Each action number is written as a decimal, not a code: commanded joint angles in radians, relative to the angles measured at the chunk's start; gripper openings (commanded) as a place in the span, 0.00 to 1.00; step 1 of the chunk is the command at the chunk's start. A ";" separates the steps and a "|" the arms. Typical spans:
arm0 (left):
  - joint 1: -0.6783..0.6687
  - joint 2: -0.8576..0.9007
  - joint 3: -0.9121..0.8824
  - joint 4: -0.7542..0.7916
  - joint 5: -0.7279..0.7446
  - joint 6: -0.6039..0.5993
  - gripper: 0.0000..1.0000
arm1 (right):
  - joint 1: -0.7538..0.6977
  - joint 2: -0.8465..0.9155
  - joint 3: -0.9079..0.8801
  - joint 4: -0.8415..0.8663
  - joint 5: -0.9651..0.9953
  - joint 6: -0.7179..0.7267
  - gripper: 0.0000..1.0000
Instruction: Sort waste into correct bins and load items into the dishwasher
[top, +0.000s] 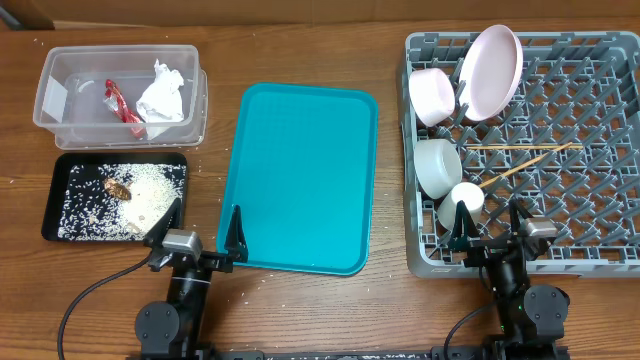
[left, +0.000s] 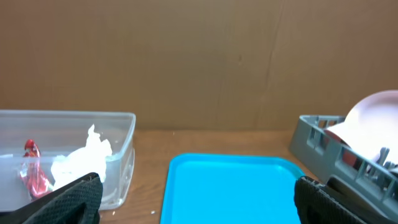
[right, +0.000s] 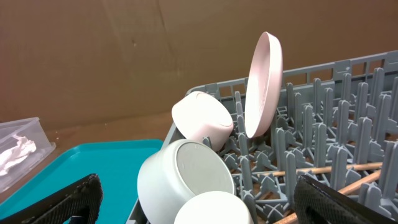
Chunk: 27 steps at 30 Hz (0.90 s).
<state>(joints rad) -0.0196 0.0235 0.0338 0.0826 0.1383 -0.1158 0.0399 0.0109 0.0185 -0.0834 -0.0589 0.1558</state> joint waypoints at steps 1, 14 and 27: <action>-0.007 -0.020 -0.029 -0.042 -0.006 0.026 1.00 | -0.001 -0.008 -0.011 0.004 0.013 -0.003 1.00; -0.007 -0.019 -0.029 -0.146 0.016 0.011 1.00 | -0.001 -0.008 -0.011 0.004 0.013 -0.003 1.00; -0.007 -0.019 -0.029 -0.146 0.016 0.011 1.00 | -0.001 -0.008 -0.011 0.004 0.013 -0.003 1.00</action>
<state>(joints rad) -0.0196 0.0139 0.0086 -0.0612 0.1459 -0.1047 0.0399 0.0109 0.0185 -0.0834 -0.0589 0.1558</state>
